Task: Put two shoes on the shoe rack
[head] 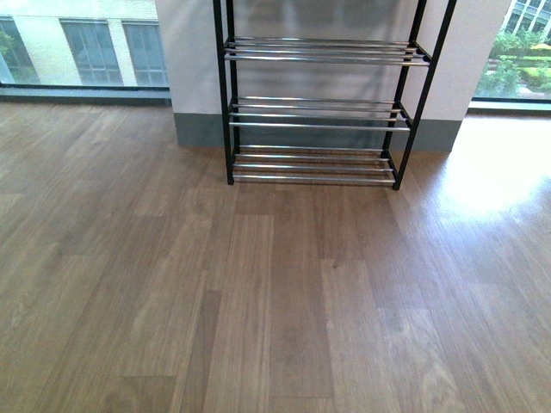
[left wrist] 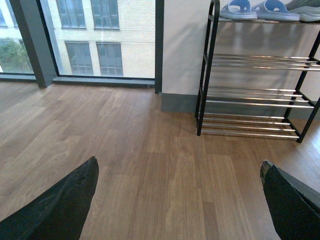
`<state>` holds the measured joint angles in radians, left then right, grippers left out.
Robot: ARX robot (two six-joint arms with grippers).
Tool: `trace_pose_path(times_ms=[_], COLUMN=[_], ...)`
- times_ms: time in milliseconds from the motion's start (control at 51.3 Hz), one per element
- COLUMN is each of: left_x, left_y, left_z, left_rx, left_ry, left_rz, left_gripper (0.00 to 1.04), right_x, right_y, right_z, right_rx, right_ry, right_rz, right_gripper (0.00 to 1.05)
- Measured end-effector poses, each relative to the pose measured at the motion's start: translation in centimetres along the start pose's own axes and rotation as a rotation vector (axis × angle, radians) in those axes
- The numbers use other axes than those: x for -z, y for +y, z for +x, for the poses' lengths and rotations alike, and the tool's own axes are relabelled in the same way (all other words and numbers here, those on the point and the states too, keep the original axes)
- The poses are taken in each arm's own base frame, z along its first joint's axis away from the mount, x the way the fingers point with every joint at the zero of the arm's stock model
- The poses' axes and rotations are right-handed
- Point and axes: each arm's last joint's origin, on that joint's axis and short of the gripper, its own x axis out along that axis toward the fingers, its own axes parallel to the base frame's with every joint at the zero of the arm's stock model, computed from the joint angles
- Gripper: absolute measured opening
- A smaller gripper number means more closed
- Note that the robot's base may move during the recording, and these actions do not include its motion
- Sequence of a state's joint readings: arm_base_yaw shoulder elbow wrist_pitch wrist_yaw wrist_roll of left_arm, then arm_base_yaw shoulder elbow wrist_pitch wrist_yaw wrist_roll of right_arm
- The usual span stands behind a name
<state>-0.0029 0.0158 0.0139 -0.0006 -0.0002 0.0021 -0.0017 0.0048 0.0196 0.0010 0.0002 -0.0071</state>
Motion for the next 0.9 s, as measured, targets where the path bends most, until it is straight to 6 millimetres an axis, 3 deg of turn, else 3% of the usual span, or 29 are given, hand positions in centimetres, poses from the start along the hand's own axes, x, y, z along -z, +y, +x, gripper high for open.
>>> trace_pose_path(times_ms=[897], left_x=[0.0], left_y=[0.0], left_z=[0.0], left_rx=[0.0], left_ry=[0.0], left_rz=[0.0], left_gripper=[0.95], right_x=[-0.01], right_y=[0.0], right_z=[0.0], right_rx=[0.0], right_ry=[-0.001], right_rz=[0.0], right_gripper=[0.95])
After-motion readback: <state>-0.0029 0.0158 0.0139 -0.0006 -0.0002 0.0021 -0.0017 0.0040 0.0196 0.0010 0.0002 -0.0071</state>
